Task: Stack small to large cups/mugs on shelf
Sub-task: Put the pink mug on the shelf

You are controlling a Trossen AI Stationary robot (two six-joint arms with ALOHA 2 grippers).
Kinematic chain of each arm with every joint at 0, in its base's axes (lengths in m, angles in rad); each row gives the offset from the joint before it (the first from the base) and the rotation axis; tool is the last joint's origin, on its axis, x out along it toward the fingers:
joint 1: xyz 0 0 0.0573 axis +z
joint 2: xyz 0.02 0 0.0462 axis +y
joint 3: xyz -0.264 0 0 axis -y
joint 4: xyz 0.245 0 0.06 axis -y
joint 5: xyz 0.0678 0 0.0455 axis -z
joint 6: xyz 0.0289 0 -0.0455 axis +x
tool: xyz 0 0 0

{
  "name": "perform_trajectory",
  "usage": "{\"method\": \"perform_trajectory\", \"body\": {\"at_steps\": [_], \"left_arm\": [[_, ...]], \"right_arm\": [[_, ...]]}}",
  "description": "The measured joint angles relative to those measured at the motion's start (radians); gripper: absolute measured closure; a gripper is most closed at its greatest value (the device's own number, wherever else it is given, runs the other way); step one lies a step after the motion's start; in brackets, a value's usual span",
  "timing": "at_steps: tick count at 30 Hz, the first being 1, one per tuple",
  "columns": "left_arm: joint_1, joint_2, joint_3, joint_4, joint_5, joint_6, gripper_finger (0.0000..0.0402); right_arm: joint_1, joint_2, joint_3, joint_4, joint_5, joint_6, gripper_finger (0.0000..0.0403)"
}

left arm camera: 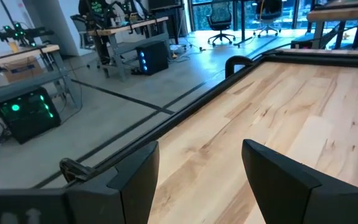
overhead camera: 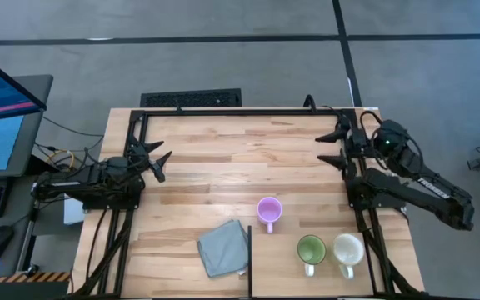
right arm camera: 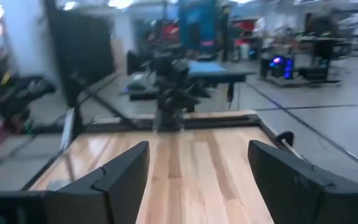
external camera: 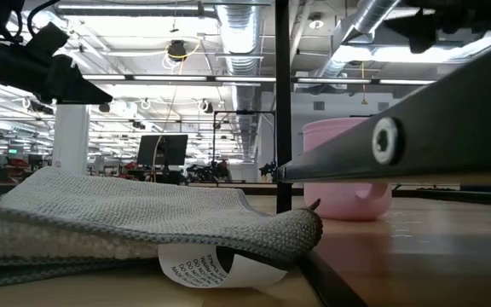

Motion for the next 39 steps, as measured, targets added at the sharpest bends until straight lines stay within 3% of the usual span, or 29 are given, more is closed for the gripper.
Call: {"method": "perform_trajectory", "body": {"at_steps": [8, 19, 25, 31, 39], "left_arm": [[0.0, 0.0, 0.0, 0.0, 0.001, -0.004, 0.0179], [0.0, 0.0, 0.0, 0.0, 0.002, 0.003, 0.0179], [0.0, 0.0, 0.001, 0.0, 0.004, 0.004, 0.0179], [0.0, 0.0, 0.001, 0.0, 0.004, 0.004, 0.0179], [0.0, 0.0, 0.001, 0.0, 0.003, 0.004, 0.0179]], "right_arm": [[0.114, 0.091, 0.177, -0.337, 0.074, -0.097, 0.0106], [0.334, 0.335, 0.347, -0.512, 0.262, -0.104, 0.0106], [0.472, 0.476, 0.408, -0.525, 0.284, -0.074, 0.0106], [0.594, 0.618, 0.445, -0.528, 0.4, 0.017, 0.0106], [0.67, 0.778, 0.479, -0.526, 0.401, 0.017, 0.0106]]}}
